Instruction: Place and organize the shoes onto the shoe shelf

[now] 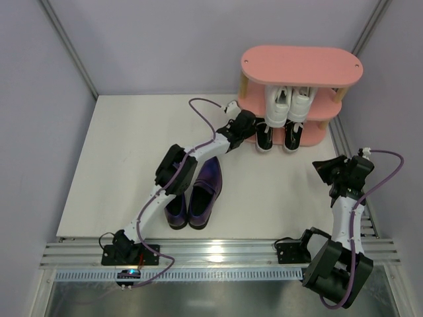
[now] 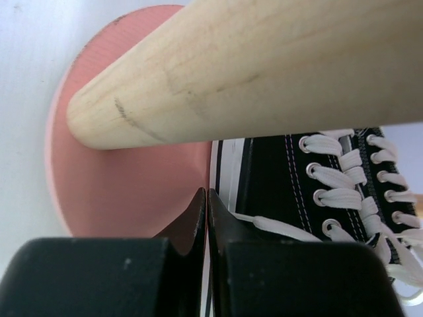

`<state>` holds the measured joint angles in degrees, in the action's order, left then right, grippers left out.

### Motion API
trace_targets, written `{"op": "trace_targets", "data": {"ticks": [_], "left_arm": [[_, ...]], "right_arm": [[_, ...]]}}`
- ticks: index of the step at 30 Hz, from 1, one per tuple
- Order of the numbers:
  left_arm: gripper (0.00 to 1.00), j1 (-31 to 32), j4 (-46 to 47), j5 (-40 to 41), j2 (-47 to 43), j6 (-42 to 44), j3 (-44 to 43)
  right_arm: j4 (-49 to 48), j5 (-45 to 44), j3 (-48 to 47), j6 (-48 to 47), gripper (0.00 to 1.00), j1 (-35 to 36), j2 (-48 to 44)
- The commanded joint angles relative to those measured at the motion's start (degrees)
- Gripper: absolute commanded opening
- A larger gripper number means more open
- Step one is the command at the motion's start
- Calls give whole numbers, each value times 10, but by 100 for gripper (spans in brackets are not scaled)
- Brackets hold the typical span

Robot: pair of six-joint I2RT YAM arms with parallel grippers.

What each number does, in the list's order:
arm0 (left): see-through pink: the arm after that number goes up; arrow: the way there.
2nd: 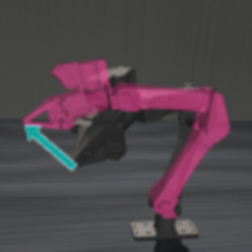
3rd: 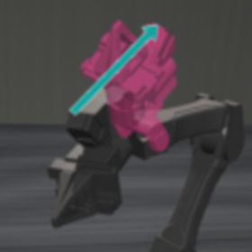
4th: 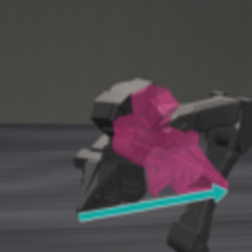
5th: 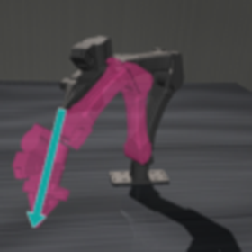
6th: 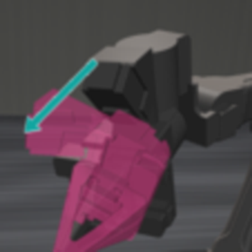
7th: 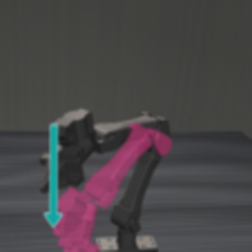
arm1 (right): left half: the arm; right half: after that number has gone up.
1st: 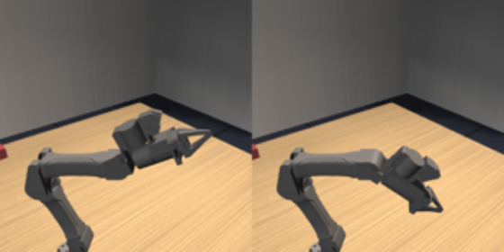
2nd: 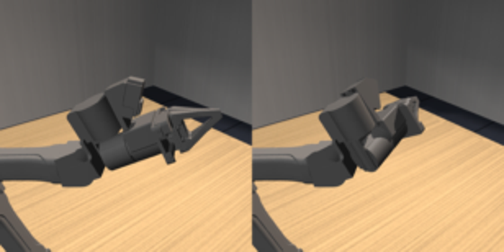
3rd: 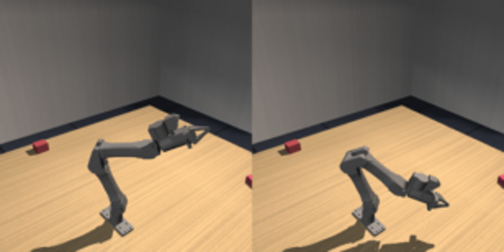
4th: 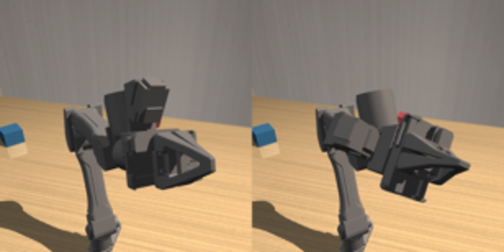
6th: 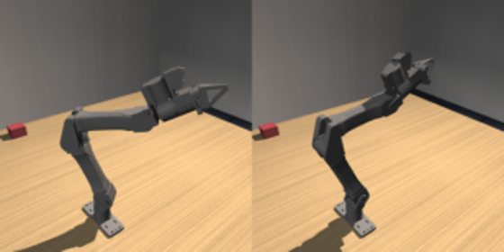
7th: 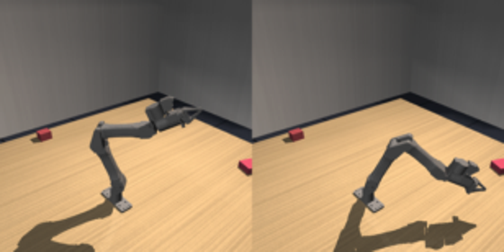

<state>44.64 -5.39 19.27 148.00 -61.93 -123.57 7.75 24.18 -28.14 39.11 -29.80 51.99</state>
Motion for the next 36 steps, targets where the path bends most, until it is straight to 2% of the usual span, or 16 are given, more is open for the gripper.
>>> {"op": "trace_targets", "data": {"ticks": [1,24,36], "left_arm": [[0,55,50,-87,24,-13,-26],[1,84,94,-115,57,-98,-33],[0,30,177,-91,-136,-53,251]], "right_arm": [[-20,2,3,-10,4,-3,-3],[-8,8,5,-13,4,-4,-10],[-20,13,27,-13,4,-4,-21]]}}
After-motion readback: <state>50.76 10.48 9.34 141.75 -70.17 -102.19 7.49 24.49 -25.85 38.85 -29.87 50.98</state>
